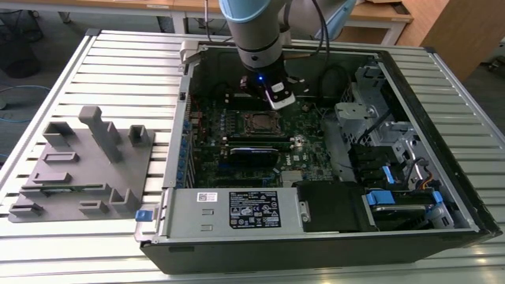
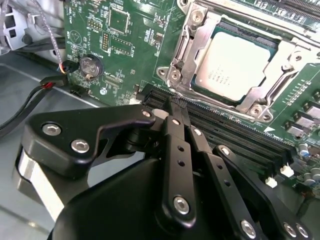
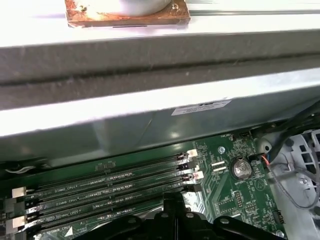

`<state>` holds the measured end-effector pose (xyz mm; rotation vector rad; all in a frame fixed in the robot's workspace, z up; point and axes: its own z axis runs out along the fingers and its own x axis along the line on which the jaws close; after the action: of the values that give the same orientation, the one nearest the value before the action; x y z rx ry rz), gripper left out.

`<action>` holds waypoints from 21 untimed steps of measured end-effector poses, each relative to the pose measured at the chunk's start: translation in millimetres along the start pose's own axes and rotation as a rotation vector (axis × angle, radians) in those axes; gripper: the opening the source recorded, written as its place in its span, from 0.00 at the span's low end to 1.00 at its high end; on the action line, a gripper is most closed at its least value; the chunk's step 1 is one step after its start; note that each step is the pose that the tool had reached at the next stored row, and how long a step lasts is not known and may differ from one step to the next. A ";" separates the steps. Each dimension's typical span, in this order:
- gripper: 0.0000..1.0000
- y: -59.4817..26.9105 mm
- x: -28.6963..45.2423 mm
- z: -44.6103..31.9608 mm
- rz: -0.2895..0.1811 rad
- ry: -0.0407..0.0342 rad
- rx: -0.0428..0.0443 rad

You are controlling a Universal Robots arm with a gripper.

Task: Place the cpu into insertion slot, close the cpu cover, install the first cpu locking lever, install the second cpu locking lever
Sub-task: 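Install the first cpu locking lever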

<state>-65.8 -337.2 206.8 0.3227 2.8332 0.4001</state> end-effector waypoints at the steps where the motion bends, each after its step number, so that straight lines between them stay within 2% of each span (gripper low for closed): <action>1: 0.10 0.4 -0.3 -1.2 0.000 0.0000 -0.0001; 5: 0.10 1.8 -1.3 -5.5 0.000 0.0000 0.0000; 10: 0.10 1.9 -1.4 -5.9 0.000 0.0000 -0.0002; 11: 0.10 1.9 -1.4 -5.9 0.000 0.0007 0.0001; 12: 0.10 1.9 -1.6 -5.9 0.001 0.0050 0.0013; 13: 0.10 2.0 -1.7 -5.8 0.004 0.0149 0.0043; 14: 0.10 2.0 -2.0 -5.6 0.007 0.0290 0.0079; 18: 0.10 2.0 -3.0 -4.5 0.024 0.0943 0.0252; 20: 0.10 2.0 -3.6 -4.1 0.030 0.1183 0.0320; 21: 0.10 2.1 -3.8 -3.9 0.032 0.1253 0.0343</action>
<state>-63.0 -337.2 211.9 0.3622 2.9635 0.3915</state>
